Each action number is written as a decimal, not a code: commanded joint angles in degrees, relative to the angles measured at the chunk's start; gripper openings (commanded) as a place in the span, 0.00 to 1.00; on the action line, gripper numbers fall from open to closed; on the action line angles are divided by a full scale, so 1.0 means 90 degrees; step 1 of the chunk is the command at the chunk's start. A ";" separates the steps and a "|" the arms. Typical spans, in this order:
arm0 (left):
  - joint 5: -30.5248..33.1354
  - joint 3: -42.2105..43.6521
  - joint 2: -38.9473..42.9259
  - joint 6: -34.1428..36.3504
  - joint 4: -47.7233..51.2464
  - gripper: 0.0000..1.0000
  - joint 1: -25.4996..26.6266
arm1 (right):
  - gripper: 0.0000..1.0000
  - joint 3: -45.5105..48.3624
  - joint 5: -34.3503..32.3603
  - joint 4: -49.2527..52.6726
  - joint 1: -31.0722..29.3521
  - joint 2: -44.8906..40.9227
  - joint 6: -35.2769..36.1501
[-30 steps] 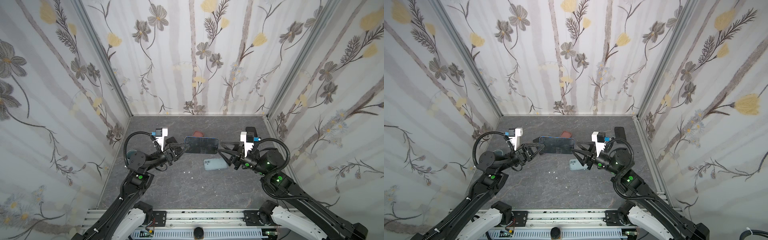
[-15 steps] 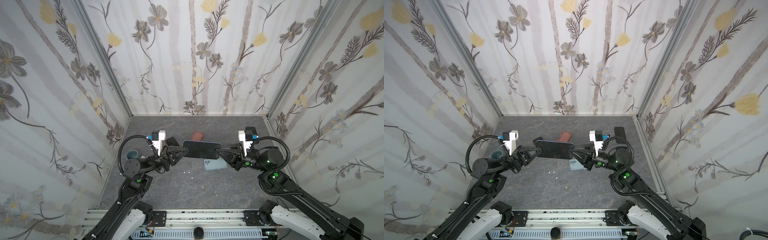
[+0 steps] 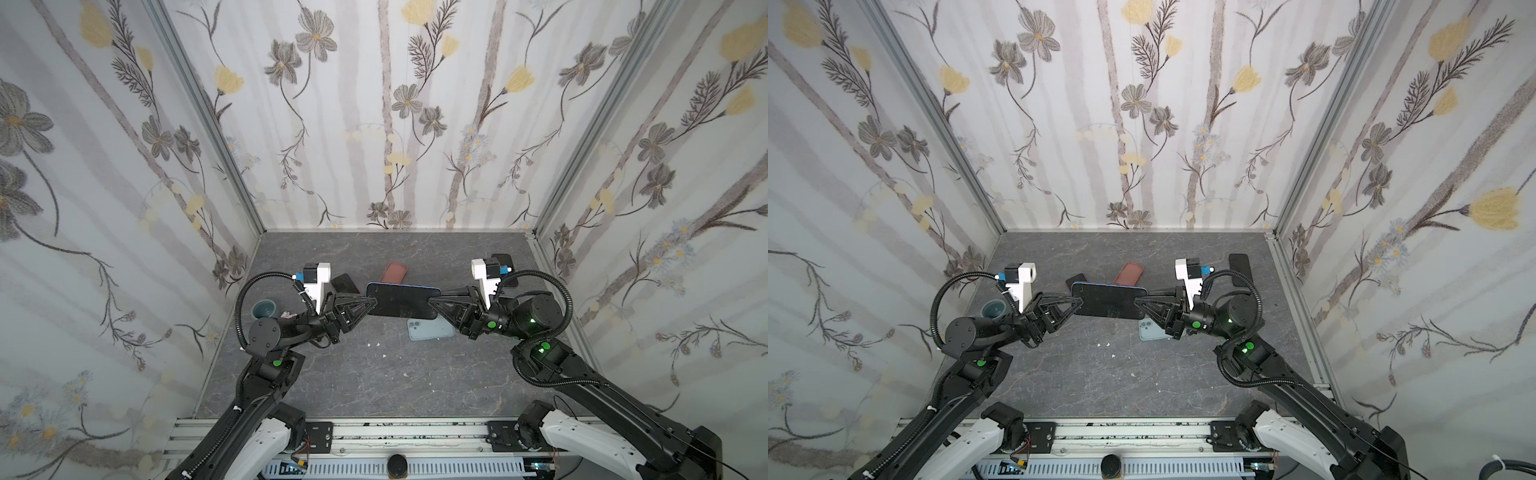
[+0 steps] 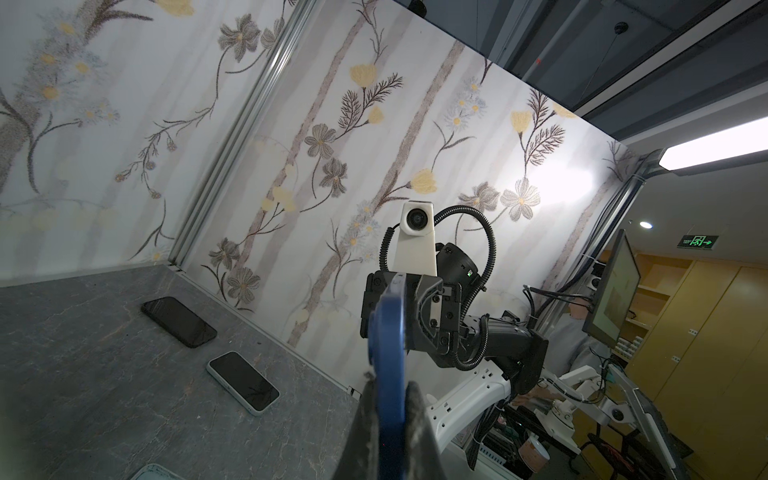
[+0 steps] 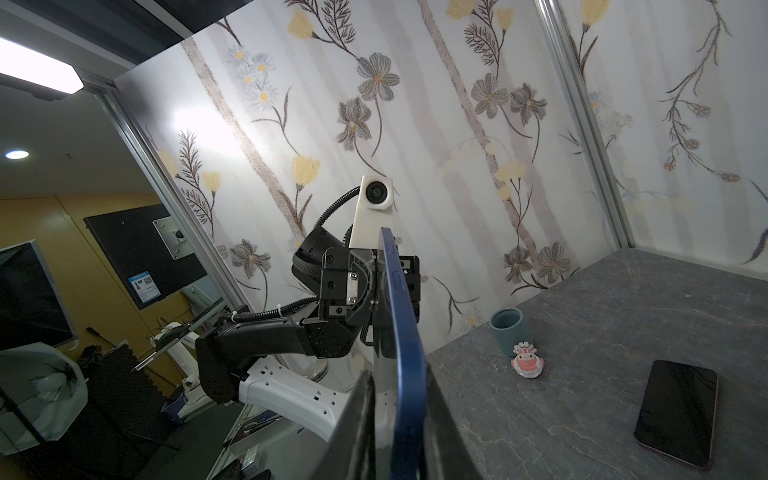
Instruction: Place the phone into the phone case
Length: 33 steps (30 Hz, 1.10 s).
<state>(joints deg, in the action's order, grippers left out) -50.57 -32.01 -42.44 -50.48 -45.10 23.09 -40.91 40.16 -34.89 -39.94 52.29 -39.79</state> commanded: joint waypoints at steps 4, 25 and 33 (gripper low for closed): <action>0.0285 0.0030 0.0008 0.0182 0.0094 0.00 -0.0009 | 0.19 -0.0005 0.0254 -0.0664 -0.0017 0.0160 -0.0246; 0.3630 -0.0020 0.0459 0.1384 0.2400 0.89 -0.0017 | 0.00 -0.0772 -0.1690 0.1800 -0.0002 -0.0099 0.0727; 0.4215 -0.0320 -0.0353 0.1749 0.4035 0.83 0.0008 | 0.00 -0.1386 -0.4141 0.4569 0.0300 -0.0027 0.1661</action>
<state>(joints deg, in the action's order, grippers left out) -14.63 -33.61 -43.16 -37.01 -15.92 23.05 -51.46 12.64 -3.33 -38.33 51.46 -29.17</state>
